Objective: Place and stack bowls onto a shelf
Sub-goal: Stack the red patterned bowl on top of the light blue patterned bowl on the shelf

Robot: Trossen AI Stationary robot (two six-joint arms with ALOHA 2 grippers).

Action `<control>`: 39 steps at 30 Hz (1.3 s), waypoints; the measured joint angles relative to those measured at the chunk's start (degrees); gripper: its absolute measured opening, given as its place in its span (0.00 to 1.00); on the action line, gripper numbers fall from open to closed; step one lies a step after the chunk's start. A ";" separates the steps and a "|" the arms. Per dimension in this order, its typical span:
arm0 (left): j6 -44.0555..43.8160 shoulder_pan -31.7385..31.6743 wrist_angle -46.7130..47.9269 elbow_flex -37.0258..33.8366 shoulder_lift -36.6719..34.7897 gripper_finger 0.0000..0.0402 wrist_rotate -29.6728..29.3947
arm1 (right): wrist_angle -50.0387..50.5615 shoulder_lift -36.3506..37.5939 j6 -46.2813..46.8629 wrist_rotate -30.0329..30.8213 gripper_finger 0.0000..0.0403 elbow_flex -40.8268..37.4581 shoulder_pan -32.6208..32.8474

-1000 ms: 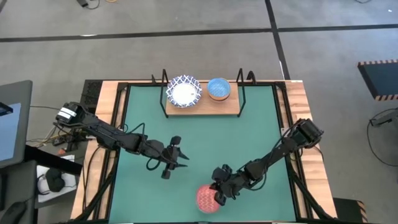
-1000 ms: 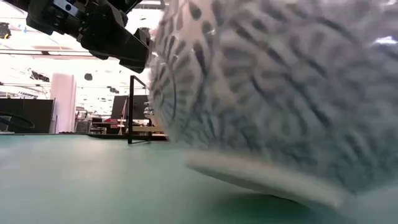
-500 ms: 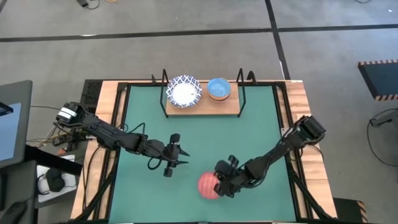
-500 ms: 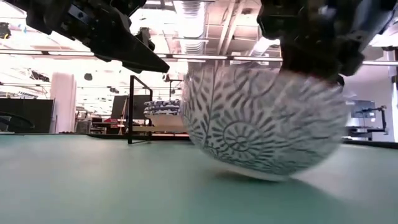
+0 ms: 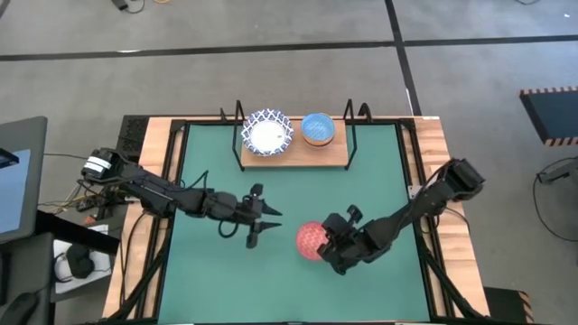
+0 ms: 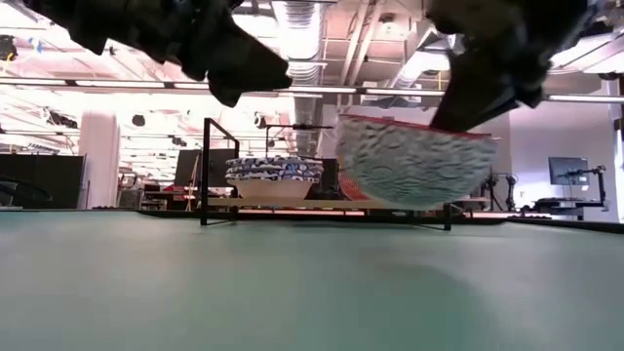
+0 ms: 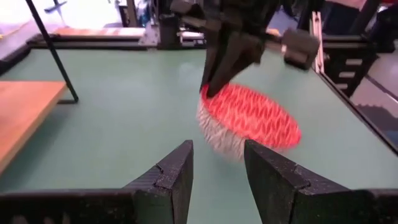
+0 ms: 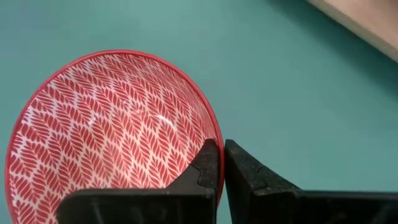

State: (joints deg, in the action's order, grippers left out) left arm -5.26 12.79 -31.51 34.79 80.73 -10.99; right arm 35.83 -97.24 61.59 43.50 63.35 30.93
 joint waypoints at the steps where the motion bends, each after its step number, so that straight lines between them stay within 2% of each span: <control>1: 0.00 -0.15 0.01 0.42 0.00 0.32 -0.11 | -0.38 -0.08 -0.44 0.34 0.07 0.00 -0.61; 10: 1.66 -0.67 2.09 4.11 0.27 0.32 -3.78 | -0.91 -0.14 -6.34 2.69 0.07 0.00 -5.79; 15: 1.71 -2.31 5.19 8.75 5.16 0.32 -5.52 | -4.32 -0.19 -13.83 3.66 0.07 0.02 -7.51; 22: 4.06 -5.25 21.35 19.90 12.78 0.32 -8.11 | -4.35 0.95 -19.84 6.26 0.07 0.02 -7.99; 27: 5.55 -6.49 25.60 25.67 15.86 0.32 -8.43 | -3.75 2.34 -21.71 6.74 0.07 0.07 -8.67; 32: 5.44 -8.02 27.49 27.12 15.93 0.31 -8.16 | -3.27 3.13 -23.00 8.22 0.07 0.07 -8.54; 35: 5.44 -9.02 28.22 27.12 15.93 0.27 -7.69 | -3.55 3.21 -24.97 8.86 0.07 0.07 -8.62; 39: 5.39 -10.24 28.99 27.12 15.93 0.15 -5.07 | -3.58 3.20 -27.29 9.64 0.08 0.34 -8.71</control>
State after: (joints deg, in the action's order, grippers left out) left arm 0.14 2.55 -2.52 61.91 96.66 -16.05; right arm 32.25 -94.04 34.30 53.15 63.69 22.23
